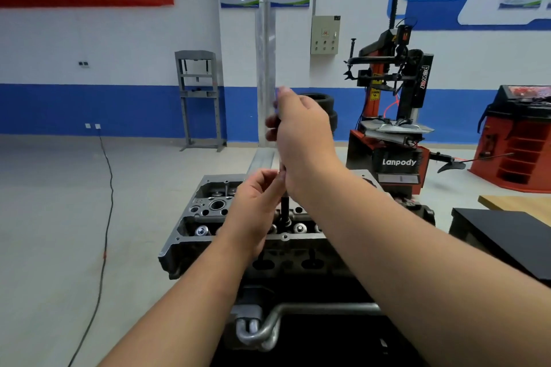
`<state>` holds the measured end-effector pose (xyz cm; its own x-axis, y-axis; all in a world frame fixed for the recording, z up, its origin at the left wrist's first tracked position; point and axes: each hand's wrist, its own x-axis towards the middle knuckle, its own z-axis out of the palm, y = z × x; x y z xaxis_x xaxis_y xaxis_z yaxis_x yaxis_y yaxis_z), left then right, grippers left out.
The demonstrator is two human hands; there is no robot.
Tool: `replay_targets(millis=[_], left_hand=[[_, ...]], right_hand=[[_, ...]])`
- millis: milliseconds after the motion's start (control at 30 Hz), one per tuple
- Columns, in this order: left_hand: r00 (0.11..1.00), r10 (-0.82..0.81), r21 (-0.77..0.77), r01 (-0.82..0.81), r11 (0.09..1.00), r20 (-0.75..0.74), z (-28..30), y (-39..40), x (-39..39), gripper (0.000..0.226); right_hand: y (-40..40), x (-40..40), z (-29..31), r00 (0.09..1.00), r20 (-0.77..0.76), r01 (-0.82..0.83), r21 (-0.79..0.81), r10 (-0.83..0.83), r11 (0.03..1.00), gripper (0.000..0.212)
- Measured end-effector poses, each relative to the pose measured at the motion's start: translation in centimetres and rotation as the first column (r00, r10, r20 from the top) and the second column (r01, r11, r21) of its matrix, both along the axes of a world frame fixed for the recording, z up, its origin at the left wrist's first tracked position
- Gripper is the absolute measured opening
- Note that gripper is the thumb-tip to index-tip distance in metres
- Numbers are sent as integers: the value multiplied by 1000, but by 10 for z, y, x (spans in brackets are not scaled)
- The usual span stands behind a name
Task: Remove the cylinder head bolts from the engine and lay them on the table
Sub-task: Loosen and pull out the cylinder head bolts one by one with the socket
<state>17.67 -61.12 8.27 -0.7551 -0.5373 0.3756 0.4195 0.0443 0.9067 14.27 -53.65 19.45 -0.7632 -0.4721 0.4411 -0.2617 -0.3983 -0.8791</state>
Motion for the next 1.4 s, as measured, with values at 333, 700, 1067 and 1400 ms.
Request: replay_targets(millis=[333, 700, 1067, 1400], left_hand=[[990, -71, -41, 77, 996, 122, 1, -4, 5, 34], [1000, -22, 79, 23, 997, -8, 2, -4, -1, 46], [997, -67, 5, 67, 998, 44, 1, -2, 7, 24], [999, -42, -24, 43, 999, 35, 2, 1, 5, 24]], right_hand=[[3, -16, 4, 947, -41, -315, 73, 319, 946, 34], [-1, -5, 3, 989, -47, -139, 36, 141, 990, 42], [1, -17, 0, 936, -86, -343, -17, 341, 939, 34], [3, -16, -2, 940, -87, -333, -18, 330, 943, 31]])
